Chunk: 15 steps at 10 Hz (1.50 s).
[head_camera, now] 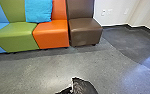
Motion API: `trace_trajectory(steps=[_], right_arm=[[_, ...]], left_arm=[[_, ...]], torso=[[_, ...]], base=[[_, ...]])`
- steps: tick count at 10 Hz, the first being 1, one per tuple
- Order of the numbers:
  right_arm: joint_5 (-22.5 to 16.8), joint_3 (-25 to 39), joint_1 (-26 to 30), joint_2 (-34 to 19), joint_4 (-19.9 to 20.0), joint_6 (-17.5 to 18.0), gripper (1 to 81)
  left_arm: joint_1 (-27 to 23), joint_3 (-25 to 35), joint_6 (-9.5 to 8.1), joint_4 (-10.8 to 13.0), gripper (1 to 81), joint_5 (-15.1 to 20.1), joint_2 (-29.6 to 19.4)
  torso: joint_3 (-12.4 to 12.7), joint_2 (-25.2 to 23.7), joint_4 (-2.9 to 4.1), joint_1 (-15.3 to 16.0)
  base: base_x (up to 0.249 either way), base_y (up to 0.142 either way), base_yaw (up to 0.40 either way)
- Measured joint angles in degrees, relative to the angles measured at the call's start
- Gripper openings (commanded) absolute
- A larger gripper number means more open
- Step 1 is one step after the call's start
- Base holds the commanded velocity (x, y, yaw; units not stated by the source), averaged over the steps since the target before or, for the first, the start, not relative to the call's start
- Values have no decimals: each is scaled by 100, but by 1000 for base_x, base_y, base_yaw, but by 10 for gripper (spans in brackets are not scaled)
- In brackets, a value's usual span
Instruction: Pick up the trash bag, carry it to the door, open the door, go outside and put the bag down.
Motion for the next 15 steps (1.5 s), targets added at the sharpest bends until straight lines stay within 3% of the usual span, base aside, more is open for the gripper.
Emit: trace_trajectory(steps=[3, 5, 9, 11, 15], right_arm=[[0, 0, 2, 12, 0, 0, 811], [0, 0, 0, 12, 2, 0, 811], [2, 0, 0, 50, 4, 2, 811], [28, -18, -1, 76, 6, 2, 811], [321, -18, -1, 78, 59, 2, 811]], left_arm=[[38, 0, -24, -20, 10, 34, -44], [328, 0, -22, -16, 10, 74, -112], [510, 44, 2, 182, 10, 636, -333], [510, 115, 0, 245, 10, 678, -396], [424, 886, 2, 262, 10, 745, -818]], torso=[[-2, 0, 0, 0], [-2, 0, 0, 0], [-2, 103, 0, -61], [-2, 470, 0, -286], [-5, 1289, 0, -800]], base=[[0, 0, 0], [0, 0, 0], [0, 0, 0], [0, 0, 0], [0, 0, 0]])
